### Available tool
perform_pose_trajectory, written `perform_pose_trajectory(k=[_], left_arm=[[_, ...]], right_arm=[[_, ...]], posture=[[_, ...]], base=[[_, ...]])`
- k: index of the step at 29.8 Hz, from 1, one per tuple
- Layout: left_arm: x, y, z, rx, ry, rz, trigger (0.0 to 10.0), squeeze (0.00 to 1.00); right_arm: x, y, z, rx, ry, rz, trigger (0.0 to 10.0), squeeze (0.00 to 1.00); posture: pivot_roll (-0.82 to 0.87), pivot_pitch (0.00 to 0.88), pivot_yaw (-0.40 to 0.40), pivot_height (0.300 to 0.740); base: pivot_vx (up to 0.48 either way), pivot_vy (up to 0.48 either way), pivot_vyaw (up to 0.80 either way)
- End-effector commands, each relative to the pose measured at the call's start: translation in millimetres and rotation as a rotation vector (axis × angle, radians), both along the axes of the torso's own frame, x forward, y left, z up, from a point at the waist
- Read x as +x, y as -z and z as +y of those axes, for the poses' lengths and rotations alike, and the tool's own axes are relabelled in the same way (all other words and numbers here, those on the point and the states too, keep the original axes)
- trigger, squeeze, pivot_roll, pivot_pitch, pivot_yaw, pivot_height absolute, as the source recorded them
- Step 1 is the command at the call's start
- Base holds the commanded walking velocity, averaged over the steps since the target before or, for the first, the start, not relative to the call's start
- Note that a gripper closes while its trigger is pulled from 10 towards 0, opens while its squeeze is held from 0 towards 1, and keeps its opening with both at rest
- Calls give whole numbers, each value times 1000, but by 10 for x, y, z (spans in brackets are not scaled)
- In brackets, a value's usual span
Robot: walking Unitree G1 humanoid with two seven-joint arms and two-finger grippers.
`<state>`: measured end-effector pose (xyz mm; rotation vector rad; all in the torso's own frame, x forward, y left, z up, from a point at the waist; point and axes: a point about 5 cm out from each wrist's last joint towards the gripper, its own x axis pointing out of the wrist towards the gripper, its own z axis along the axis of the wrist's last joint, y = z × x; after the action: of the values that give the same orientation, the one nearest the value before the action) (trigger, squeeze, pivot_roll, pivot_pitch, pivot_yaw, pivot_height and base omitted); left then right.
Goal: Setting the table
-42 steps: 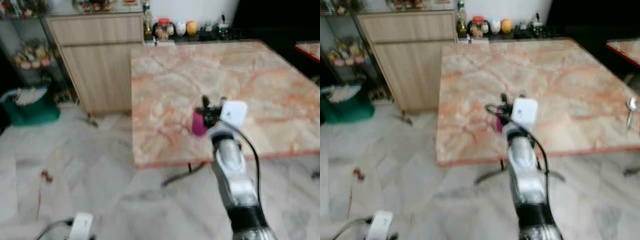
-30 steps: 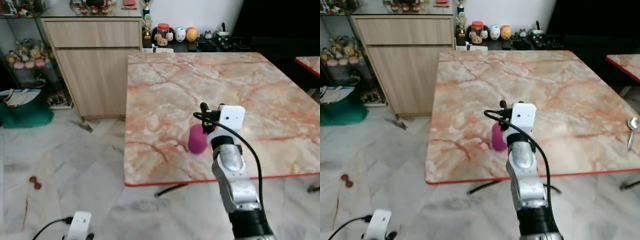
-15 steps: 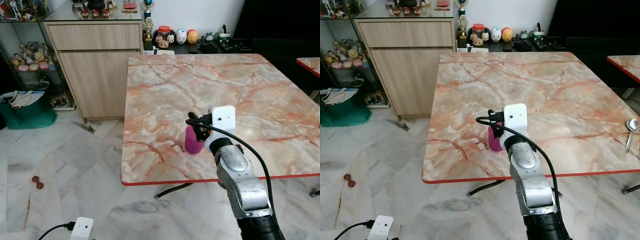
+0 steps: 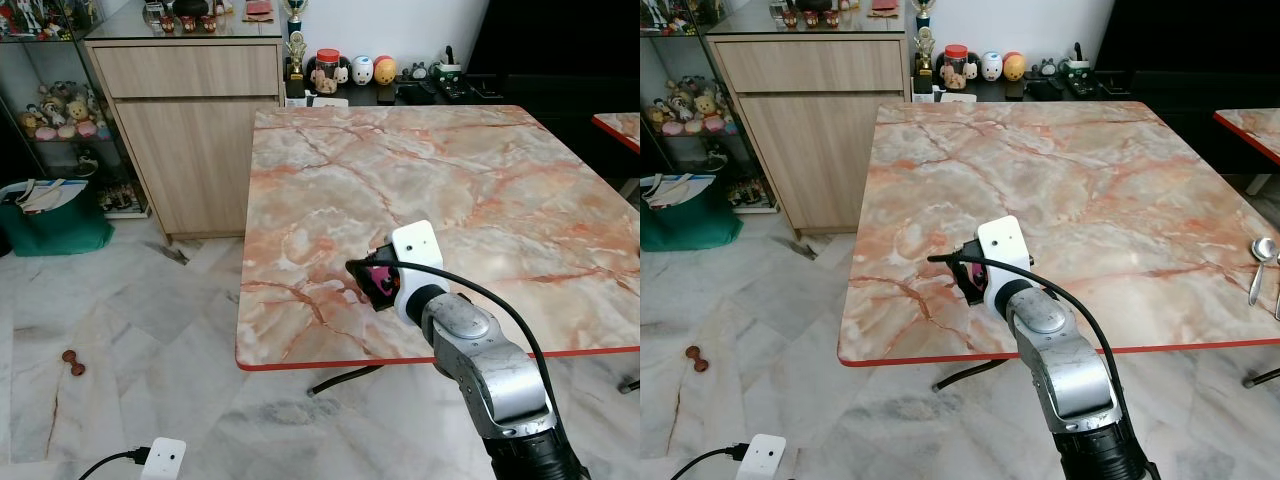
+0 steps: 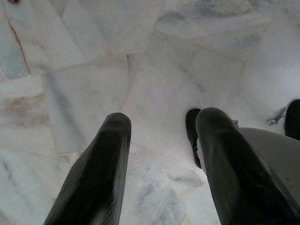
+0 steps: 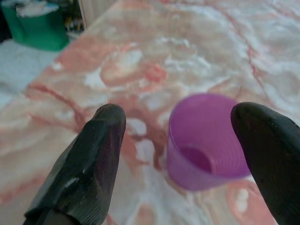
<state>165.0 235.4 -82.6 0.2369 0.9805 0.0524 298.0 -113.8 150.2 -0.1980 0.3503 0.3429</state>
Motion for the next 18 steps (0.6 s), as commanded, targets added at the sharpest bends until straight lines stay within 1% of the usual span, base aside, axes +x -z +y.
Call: perform_pose_trajectory(k=[1,2,8,11,18], left_arm=[[-48,24,-4,-1,9,28,10000,0],[-51,27,-7,-1,9,29,10000,0],[-55,33,-25,-3,14,32,10000,0],[-60,36,-28,-3,15,33,10000,0],[-81,44,-27,-2,16,39,10000,0]], right_arm=[[0,-67,0,-15,-16,-11,10000,0],[8,-72,-25,-33,-16,-13,10000,0],[27,-81,-40,-65,-19,1,10000,0],[53,-70,-56,-99,-29,11,10000,0],[132,-62,-53,-117,-74,15,10000,0]], posture=[[65,0,-39,740],[64,0,-40,740],[68,0,-43,740],[67,0,-44,740],[65,0,-43,740]], base=[[0,0,0],[0,0,0],[0,0,0],[0,0,0],[0,0,0]])
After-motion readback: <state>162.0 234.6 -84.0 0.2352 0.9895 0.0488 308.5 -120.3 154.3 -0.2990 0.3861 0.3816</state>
